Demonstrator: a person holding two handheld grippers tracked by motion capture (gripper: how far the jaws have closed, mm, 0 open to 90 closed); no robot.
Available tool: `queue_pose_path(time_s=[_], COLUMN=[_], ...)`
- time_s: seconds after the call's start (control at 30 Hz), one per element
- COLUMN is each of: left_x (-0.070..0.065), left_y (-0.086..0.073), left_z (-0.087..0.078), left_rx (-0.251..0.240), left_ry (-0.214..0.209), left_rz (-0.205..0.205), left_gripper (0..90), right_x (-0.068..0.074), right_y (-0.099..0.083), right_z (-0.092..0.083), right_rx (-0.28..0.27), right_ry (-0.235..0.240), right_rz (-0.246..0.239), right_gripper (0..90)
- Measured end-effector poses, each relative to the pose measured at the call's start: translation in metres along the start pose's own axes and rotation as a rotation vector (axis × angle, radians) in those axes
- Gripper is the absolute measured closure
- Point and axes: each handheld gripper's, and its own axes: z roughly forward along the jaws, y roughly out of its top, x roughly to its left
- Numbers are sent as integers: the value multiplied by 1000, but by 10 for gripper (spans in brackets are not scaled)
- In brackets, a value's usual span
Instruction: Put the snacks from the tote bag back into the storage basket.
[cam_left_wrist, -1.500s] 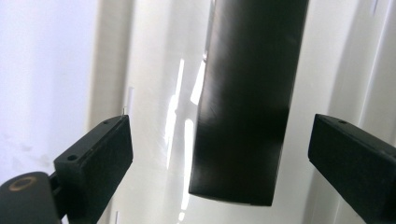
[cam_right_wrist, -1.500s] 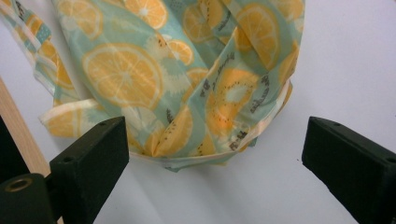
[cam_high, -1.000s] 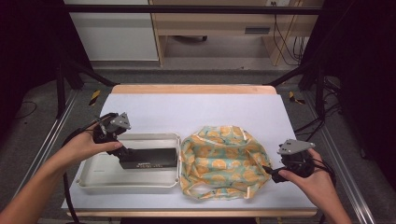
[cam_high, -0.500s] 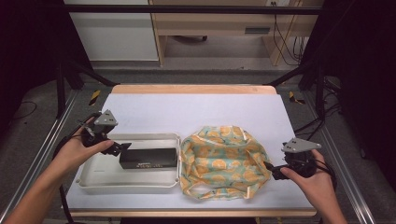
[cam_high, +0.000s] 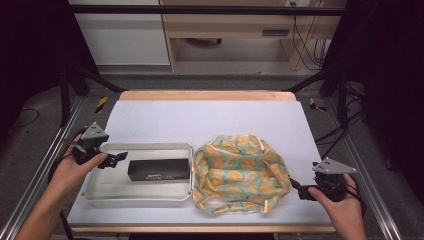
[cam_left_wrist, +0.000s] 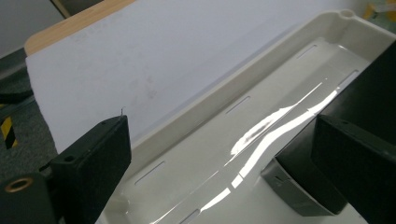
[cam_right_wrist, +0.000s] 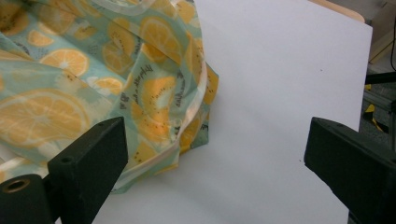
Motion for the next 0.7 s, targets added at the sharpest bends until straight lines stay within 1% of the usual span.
queue_pose_path(time_s=[0.03,0.07,0.1,0.13,0.17,0.2,0.23,0.27,0.3,0.33,0.37,0.43,0.5,0.53,0.57,0.6,0.67,0.7], left_x=[3,4,7,10,12,14,16,19,20,22,24,27,31,32,34,35,36,36], left_y=[-4,-6,-10,-14,-17,-19,-22,-26,-28,-31,-34,-38,-42,-44,-46,-47,-49,-51], left_z=[1,1,2,3,4,4,6,7,7,8,9,10,10,11,11,12,12,13], left_rx=[-7,-11,-15,-15,-18,-23,-33,-29,-28,-30,-34,-58,-66,-77,-80,-87,-84,-88], left_ry=[7,16,38,43,49,49,51,54,59,72,80,85,102,111,116,122,130,136], left_rz=[-13,-27,-40,-54,-64,-74,-93,-103,-105,-112,-119,-137,-153,-169,-178,-184,-189,-186], left_gripper=[53,53,53,53,54,55,55,56,56,56,56,56,60,60,60,60,60,60], right_x=[-1,-1,-2,-3,-3,-4,-4,-5,-5,-6,-6,-7,-7,-7,-7,-8,-8,-9], right_y=[-2,-4,-6,-9,-13,-15,-15,-17,-20,-21,-22,-25,-25,-25,-25,-24,-23,-22], right_z=[0,1,1,2,4,5,5,6,7,8,8,10,13,13,15,16,18,19], right_rx=[-2,0,1,4,5,4,4,6,10,7,7,2,1,4,-4,-8,-22,-28], right_ry=[-1,-1,-5,-6,-11,-10,-10,-14,-16,-16,-19,-28,-32,-33,-42,-45,-50,-52], right_rz=[0,19,21,27,48,50,50,48,63,63,75,82,92,94,97,102,112,126], right_gripper=[66,66,66,66,66,66,66,66,66,66,66,66,66,66,66,66,68,69])
